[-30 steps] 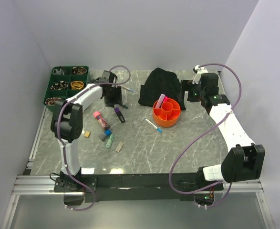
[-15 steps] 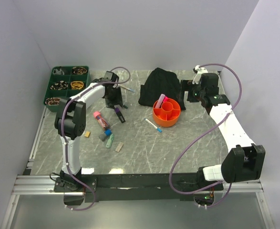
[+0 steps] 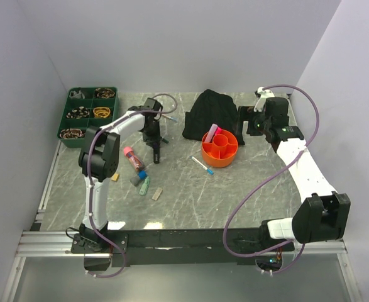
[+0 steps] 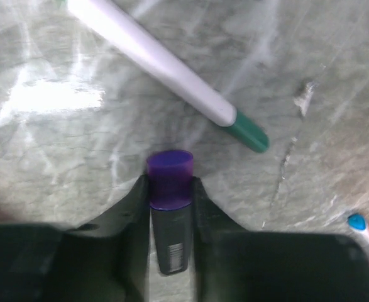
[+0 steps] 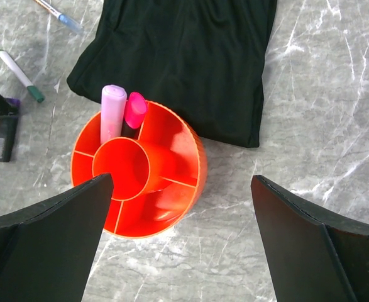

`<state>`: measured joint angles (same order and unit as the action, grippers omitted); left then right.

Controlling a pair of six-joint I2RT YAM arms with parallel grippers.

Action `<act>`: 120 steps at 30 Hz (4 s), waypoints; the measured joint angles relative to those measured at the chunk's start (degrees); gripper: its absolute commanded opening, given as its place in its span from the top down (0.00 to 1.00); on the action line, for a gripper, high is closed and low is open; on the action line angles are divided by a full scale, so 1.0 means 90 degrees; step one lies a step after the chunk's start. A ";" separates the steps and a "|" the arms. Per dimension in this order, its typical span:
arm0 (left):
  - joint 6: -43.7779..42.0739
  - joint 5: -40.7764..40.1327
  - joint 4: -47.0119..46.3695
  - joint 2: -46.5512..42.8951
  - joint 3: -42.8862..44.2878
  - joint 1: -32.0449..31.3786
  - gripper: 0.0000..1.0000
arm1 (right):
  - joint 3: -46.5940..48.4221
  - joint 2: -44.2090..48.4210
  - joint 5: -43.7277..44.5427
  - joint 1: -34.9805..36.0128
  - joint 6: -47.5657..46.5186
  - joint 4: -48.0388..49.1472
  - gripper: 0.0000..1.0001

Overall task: Sort the stationery into containers
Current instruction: Pick up the pen from the center of the board, then place the pen in the storage box, then pick up the pen from the center of the board.

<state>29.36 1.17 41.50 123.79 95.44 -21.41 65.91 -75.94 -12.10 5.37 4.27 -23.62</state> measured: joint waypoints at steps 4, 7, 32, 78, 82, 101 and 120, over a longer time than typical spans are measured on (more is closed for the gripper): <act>-0.0138 -0.0034 -0.0032 -0.0002 0.0010 -0.0114 0.99 | 0.0000 0.0000 -0.0007 -0.0002 -0.0002 -0.0002 0.01; -0.0282 0.0061 -0.0051 -0.0044 -0.0010 -0.0073 0.99 | 0.0000 0.0000 -0.0007 -0.0012 0.0002 0.0000 0.01; -0.1787 0.5328 -0.6904 -0.1183 -0.0554 -0.0539 0.99 | -0.0107 0.0381 0.0005 -0.0012 -0.0270 0.0036 0.01; -0.3878 0.5765 -0.5559 -0.1685 -0.0391 -0.0675 0.36 | -0.0267 0.0299 -0.0255 -0.0012 -0.0386 0.0012 0.00; -0.6071 0.6152 -0.1982 -0.1117 0.2759 0.0211 0.36 | -0.0255 0.0296 -0.0549 -0.0012 -0.0539 -0.0015 0.00; -1.1965 0.3861 0.3441 0.0954 0.3313 0.0826 0.43 | -0.0240 0.0202 -0.1030 -0.0010 -0.0925 -0.0294 0.00; -1.2133 0.3679 0.2684 0.1535 0.3189 0.0391 0.51 | -0.0243 0.0102 -0.1015 -0.0010 -0.0930 -0.0296 0.00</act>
<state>-79.83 34.28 65.65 137.60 124.14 -17.89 63.72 -75.02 -21.23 5.28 -4.10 -26.28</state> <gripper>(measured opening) 0.496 0.997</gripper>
